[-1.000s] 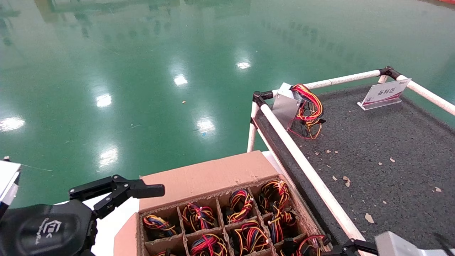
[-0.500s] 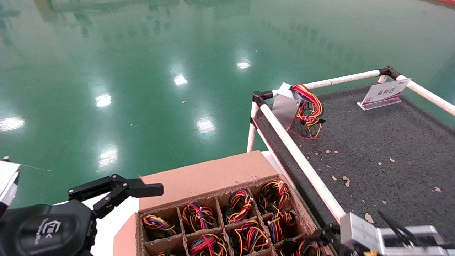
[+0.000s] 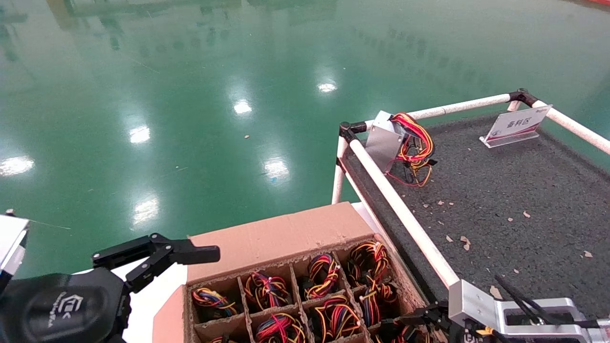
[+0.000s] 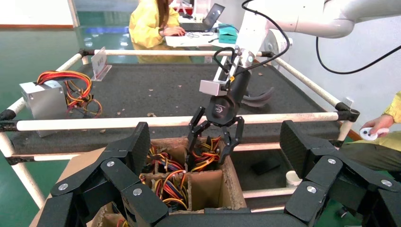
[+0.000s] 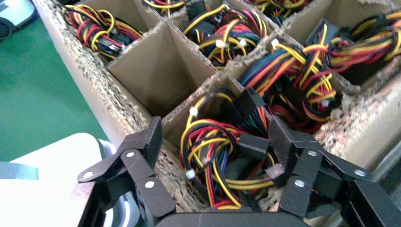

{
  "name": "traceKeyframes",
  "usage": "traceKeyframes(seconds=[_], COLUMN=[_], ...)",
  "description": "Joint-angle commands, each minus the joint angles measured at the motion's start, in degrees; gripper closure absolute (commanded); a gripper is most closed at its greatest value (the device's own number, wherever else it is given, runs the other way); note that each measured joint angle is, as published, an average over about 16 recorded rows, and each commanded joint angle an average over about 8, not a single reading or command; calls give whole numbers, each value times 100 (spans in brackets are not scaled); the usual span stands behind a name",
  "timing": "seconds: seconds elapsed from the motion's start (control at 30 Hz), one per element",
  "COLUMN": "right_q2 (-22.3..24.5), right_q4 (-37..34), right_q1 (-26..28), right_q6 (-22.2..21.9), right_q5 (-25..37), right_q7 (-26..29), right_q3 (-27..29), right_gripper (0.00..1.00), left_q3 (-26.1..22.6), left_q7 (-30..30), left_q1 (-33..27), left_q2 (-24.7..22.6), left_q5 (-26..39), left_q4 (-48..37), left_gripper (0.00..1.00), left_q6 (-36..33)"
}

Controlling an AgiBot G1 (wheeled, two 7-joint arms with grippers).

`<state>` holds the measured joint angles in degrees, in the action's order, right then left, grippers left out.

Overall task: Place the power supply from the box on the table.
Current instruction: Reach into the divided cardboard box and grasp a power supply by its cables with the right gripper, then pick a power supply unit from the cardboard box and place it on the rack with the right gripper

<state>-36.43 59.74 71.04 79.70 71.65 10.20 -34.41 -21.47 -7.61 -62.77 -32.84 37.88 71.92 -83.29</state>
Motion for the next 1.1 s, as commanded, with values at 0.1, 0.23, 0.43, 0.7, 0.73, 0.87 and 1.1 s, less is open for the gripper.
traceKeyframes(seconds=[0.1,0.23,0.43,0.7,0.73,0.87,1.1], right_q2=[23,3,38,131,135,143,210], right_q4=[42,78,147,274,289,353,498], right_q1=[-41,-60,-123,-213,-222,-253,-273], right_q6=[-93,-169,-163,-211,-231,-314,-404], right_q5=[33,50,38,24,18,-42,-250], right_q7=[65,99,134,218,233,310,459], right_q3=[1,2,-8,3,8,47,167], right_gripper=[100,100,100,100,100,100,100], left_q3=[0,0,0,-1,-1,-1,-1], left_q7=[0,0,0,0,0,0,0], left_q1=[0,0,0,0,0,0,0], left_q2=[0,0,0,0,0,0,0], left_q5=[0,0,0,0,0,-1,-1], left_q4=[0,0,0,0,0,0,0], left_gripper=[0,0,0,0,0,0,0], left_q6=[0,0,0,0,0,0,0])
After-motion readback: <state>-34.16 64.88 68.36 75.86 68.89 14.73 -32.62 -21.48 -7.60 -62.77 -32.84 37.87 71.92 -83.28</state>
